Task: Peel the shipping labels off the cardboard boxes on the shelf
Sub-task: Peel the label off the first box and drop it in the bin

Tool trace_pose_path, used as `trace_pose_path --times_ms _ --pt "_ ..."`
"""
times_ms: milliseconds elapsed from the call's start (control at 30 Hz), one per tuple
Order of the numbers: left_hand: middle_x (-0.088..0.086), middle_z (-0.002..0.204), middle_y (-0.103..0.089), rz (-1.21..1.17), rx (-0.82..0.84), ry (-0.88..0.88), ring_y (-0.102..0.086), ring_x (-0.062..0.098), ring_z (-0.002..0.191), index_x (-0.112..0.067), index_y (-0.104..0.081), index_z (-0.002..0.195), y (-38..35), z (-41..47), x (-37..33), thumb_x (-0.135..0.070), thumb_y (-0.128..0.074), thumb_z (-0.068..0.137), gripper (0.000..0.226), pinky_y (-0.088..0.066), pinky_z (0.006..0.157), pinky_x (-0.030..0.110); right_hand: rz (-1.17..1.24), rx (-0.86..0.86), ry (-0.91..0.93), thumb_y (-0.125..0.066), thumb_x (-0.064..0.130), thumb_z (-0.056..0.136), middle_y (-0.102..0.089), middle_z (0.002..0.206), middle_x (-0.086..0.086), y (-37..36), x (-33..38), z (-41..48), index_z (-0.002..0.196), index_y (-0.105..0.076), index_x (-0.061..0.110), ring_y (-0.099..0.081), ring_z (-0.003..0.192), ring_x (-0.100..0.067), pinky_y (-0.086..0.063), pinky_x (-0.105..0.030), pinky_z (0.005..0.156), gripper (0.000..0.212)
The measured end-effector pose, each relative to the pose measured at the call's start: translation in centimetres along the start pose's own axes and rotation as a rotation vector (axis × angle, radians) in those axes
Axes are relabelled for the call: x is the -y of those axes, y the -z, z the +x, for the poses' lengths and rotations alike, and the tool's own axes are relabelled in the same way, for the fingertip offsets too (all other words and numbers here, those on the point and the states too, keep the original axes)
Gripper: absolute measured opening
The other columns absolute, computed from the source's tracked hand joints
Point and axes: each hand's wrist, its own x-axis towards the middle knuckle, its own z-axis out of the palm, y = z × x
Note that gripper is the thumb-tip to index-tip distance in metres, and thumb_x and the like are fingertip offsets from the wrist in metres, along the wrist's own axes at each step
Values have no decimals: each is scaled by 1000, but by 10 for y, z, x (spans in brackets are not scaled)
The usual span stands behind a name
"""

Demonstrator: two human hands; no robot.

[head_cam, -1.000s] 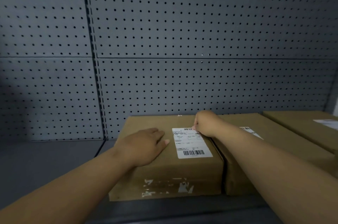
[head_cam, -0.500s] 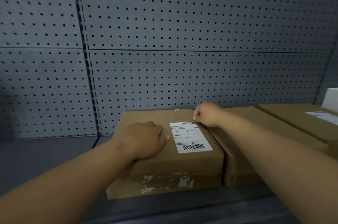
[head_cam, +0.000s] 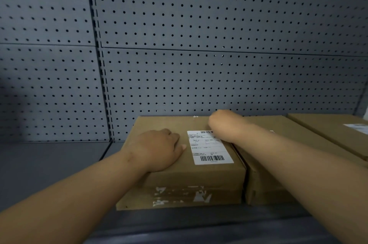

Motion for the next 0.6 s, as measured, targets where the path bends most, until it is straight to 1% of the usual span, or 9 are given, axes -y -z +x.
trace_pose_path --times_ms 67,100,167,200,267,333,400,467,600 --pt "4 143 -44 6 -1 2 -50 24 122 -20 -39 141 0 0 0 -52 -19 99 56 -42 102 41 111 9 25 -45 -4 80 -26 53 -4 13 -4 0 50 -30 15 -26 47 -17 -24 -24 45 38" --pt "4 143 -44 6 -1 3 -50 24 122 -20 -38 141 0 0 0 -52 -19 99 56 -42 102 41 204 -18 27 -43 -2 79 -24 53 -12 19 -10 2 49 -27 15 -26 49 -19 -23 -25 46 38" --pt "3 143 -44 4 -2 8 -50 24 123 -21 -38 142 0 0 0 -52 -19 99 56 -42 103 41 314 -107 5 -43 0 81 -40 71 -35 30 -23 7 48 -35 8 -39 53 -30 -34 -30 50 35" --pt "3 143 -43 4 -2 9 -50 23 123 -21 -37 142 0 0 0 -52 -19 99 56 -41 103 41 361 -128 0 -44 2 82 -45 78 -38 31 -28 7 49 -43 2 -45 58 -35 -39 -33 54 33" --pt "2 144 -43 9 -5 11 -50 23 124 -22 -37 142 1 -1 0 -53 -19 99 57 -42 103 41 412 -77 11 -48 8 87 -56 73 -29 21 -32 6 57 -57 0 -50 62 -35 -43 -31 58 32" --pt "2 144 -43 10 -9 11 -49 23 124 -22 -37 143 1 -1 0 -53 -19 98 57 -42 103 41 383 4 19 -52 16 90 -68 80 -21 5 -26 3 76 -67 -8 -52 60 -28 -44 -29 59 32" --pt "2 144 -43 9 -8 13 -49 23 124 -22 -37 142 1 -2 -1 -53 -19 98 56 -41 104 41 306 11 18 -54 13 89 -50 57 -16 -6 -18 1 59 -56 0 -37 52 -19 -34 -28 55 33" --pt "3 144 -43 8 -6 12 -49 23 125 -22 -38 142 1 -2 -1 -52 -19 99 56 -40 104 40 225 -37 -14 -51 3 85 -33 49 -2 -9 -12 4 48 -39 12 -32 48 -17 -34 -28 55 40" --pt "1 146 -42 12 -5 10 -48 21 126 -23 -36 143 2 -3 -1 -53 -19 99 56 -40 105 40 61 -21 -31 -53 -8 76 -39 59 -2 0 5 0 52 -40 10 -48 63 -22 -37 -25 50 33"
